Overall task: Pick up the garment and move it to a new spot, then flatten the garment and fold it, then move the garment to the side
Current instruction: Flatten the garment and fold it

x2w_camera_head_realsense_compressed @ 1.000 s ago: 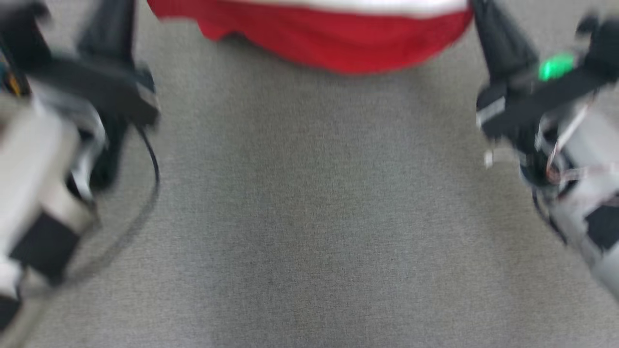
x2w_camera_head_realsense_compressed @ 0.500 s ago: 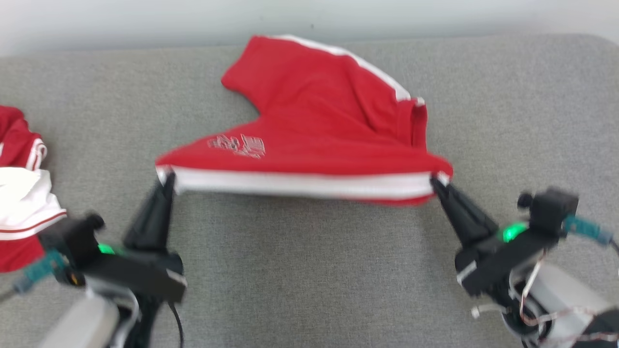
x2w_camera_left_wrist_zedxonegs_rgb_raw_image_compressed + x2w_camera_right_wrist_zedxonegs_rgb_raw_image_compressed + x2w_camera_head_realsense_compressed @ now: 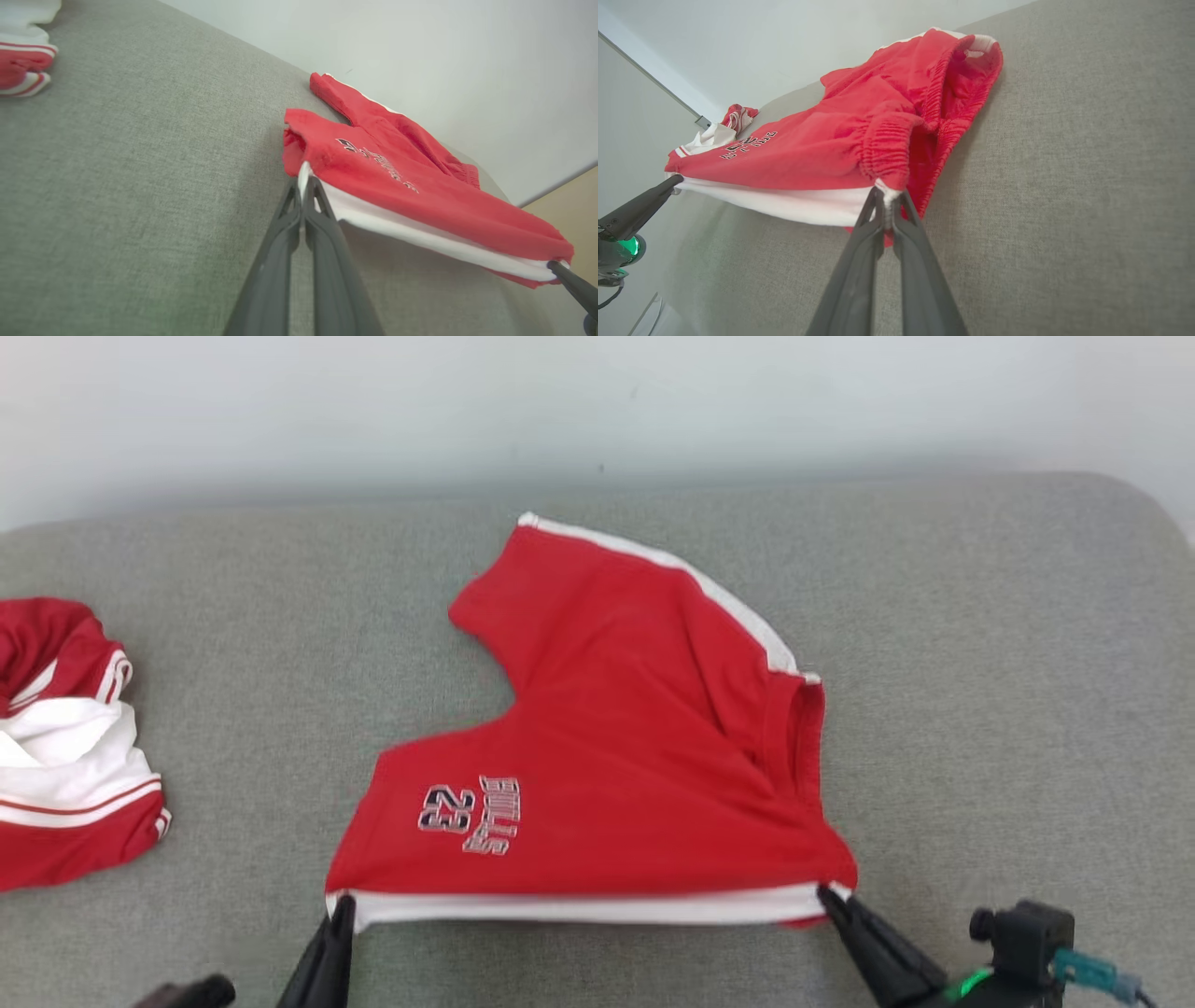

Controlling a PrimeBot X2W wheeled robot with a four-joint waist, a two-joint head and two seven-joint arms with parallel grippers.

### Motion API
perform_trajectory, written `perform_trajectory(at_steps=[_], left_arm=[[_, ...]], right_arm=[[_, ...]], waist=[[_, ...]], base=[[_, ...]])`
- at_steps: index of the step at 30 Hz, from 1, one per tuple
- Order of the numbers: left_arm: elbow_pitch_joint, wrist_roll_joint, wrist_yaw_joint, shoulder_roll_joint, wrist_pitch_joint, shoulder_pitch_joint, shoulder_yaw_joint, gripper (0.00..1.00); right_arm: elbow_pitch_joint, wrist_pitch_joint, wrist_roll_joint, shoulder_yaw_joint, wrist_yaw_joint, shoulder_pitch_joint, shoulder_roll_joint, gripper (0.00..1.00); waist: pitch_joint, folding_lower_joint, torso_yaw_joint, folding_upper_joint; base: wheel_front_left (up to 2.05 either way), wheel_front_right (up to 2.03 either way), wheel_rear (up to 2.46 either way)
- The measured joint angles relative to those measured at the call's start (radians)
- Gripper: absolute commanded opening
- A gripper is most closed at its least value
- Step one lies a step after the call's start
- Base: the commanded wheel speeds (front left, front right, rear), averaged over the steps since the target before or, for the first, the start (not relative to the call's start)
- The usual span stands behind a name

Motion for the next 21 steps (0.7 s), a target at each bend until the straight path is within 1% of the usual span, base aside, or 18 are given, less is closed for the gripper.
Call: perform_trajectory(at_steps=[3,8,12,14,18,21], left_arm=[[0.014,0.040,-0.011,-0.011,0.000,0.048,0.024,0.00],[0.035,0.077,-0.034,-0.037,0.000,0.091,0.065,0.00],[0.042,0.104,-0.035,-0.050,0.000,0.112,0.083,0.00],[0.045,0.113,-0.042,-0.059,0.000,0.119,0.096,0.00],[0.050,0.134,-0.043,-0.071,0.000,0.118,0.123,0.00],[0.039,0.160,-0.044,-0.070,0.000,0.105,0.134,0.00]], right_arm=[[-0.004,0.002,-0.009,-0.001,0.000,0.053,-0.001,0.00],[-0.022,0.023,-0.007,-0.004,0.000,0.135,-0.005,0.00],[-0.034,0.040,-0.010,-0.003,0.000,0.171,-0.007,0.00],[-0.042,0.052,-0.033,0.002,0.000,0.182,-0.005,0.00],[-0.062,0.068,-0.043,0.005,0.000,0.179,0.025,0.00],[-0.083,0.072,-0.044,0.011,0.000,0.162,0.044,0.00]], waist=[[-0.016,0.0001,-0.003,0.0001],[-0.033,0.0001,-0.006,0.0001],[-0.036,0.0001,-0.007,0.0001],[-0.034,0.0001,-0.011,0.0001],[-0.024,0.0002,-0.023,0.0002],[-0.018,0.0003,-0.033,0.0003]], base=[[0.00,0.00,0.00],[0.00,0.00,0.00],[0.00,0.00,0.00],[0.00,0.00,0.00],[0.00,0.00,0.00],[0.00,0.00,0.00]])
